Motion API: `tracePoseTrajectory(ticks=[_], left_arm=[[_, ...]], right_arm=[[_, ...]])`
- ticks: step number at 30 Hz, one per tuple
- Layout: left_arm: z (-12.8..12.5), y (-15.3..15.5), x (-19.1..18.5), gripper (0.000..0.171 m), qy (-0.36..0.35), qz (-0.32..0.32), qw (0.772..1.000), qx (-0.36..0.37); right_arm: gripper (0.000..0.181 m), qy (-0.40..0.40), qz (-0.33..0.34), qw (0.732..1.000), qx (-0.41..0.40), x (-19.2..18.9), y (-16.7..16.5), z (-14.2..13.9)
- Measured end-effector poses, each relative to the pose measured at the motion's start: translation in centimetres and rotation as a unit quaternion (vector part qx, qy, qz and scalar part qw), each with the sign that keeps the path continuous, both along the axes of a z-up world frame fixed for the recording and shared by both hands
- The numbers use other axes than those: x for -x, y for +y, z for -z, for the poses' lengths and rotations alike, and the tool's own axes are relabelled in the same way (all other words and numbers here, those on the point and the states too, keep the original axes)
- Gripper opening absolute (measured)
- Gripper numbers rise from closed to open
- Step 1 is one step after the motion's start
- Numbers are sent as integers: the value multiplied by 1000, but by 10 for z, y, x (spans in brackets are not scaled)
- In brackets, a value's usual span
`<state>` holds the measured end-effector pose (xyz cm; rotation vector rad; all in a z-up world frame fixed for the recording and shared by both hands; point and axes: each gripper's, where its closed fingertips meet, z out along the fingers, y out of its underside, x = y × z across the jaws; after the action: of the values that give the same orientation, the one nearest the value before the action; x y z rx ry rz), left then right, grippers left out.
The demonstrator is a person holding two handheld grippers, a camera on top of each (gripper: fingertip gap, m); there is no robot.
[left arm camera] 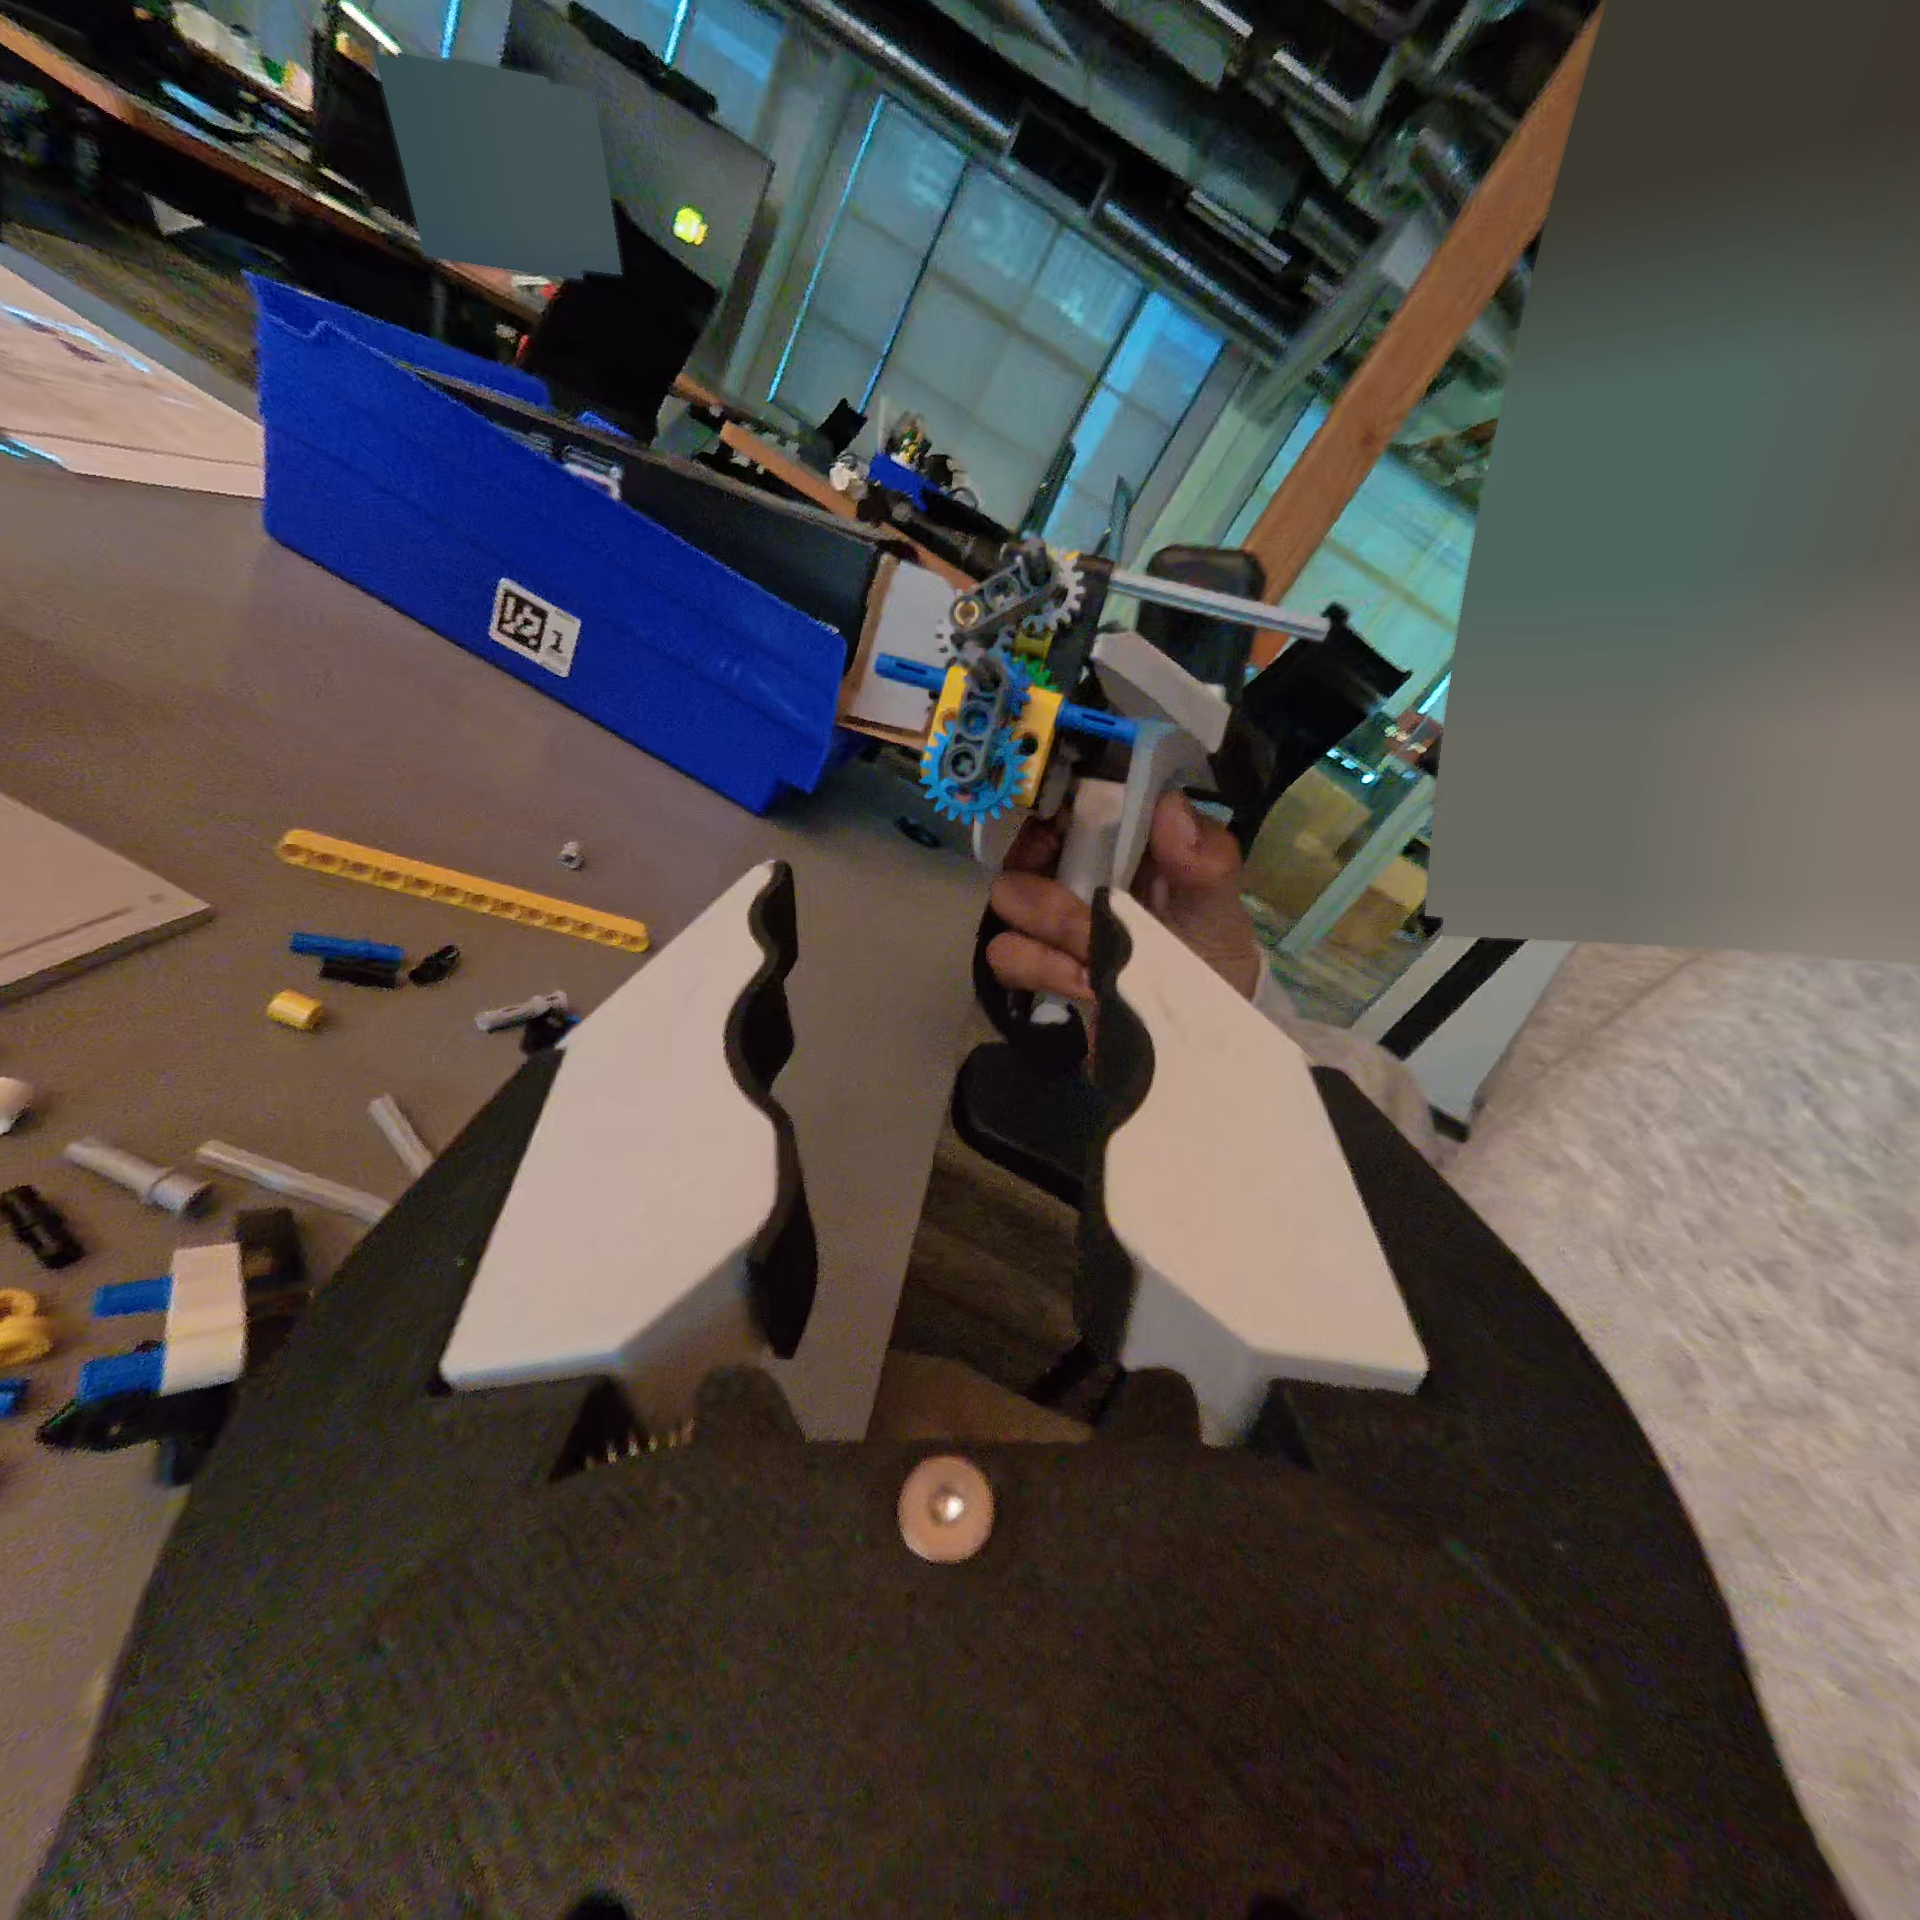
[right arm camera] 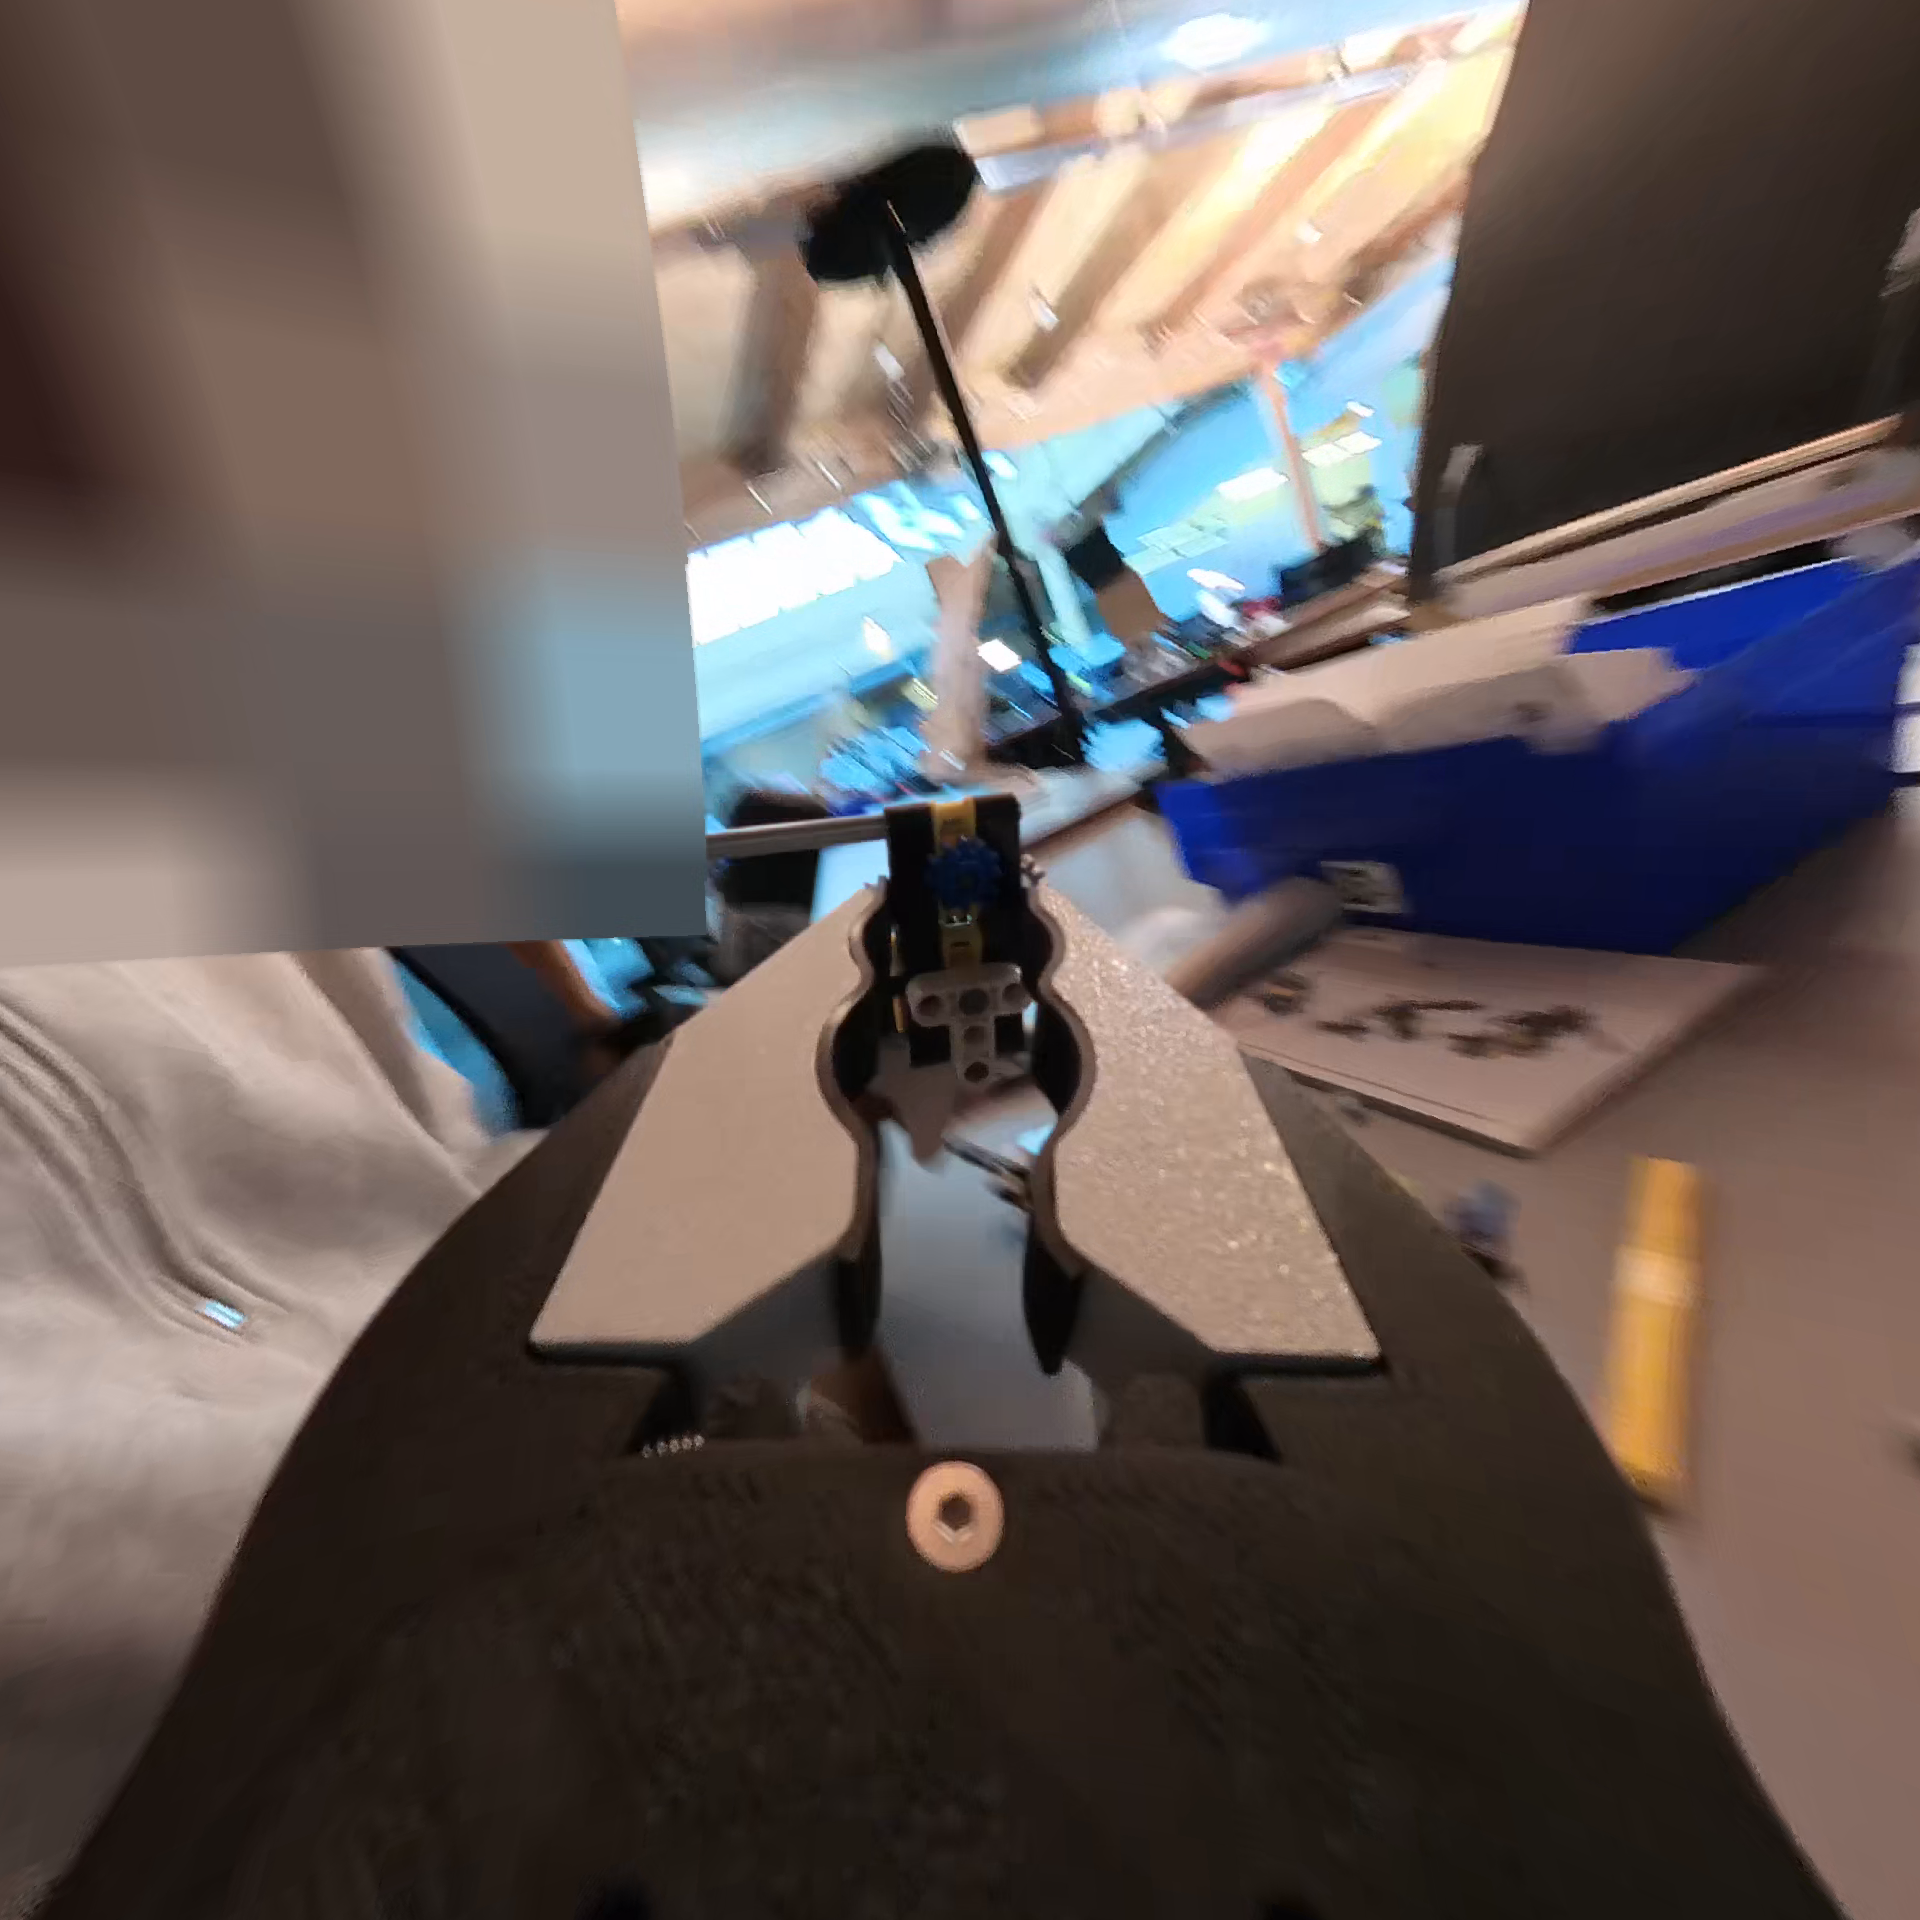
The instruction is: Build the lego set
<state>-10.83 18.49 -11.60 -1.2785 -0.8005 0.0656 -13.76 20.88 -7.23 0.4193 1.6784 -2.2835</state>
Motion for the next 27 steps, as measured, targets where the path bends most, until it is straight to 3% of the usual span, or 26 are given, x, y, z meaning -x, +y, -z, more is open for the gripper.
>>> tracePoseTrajectory(ticks=[5,8,15,19,27], left_arm=[[8,-11,5,59,4,-30,997,66],[7,-40,8,60,17,-66,988,137],[27,-109,5,60,15,-176,949,262],[48,-111,0,60,-8,-169,952,254],[57,-103,3,60,-24,-149,957,246]], right_arm=[[22,77,33,990,-109,4,7,17],[23,110,35,980,-163,1,5,29],[23,98,7,981,-168,-5,-2,39],[23,97,7,982,-164,-4,-3,43],[23,94,13,982,-164,0,-1,46]])
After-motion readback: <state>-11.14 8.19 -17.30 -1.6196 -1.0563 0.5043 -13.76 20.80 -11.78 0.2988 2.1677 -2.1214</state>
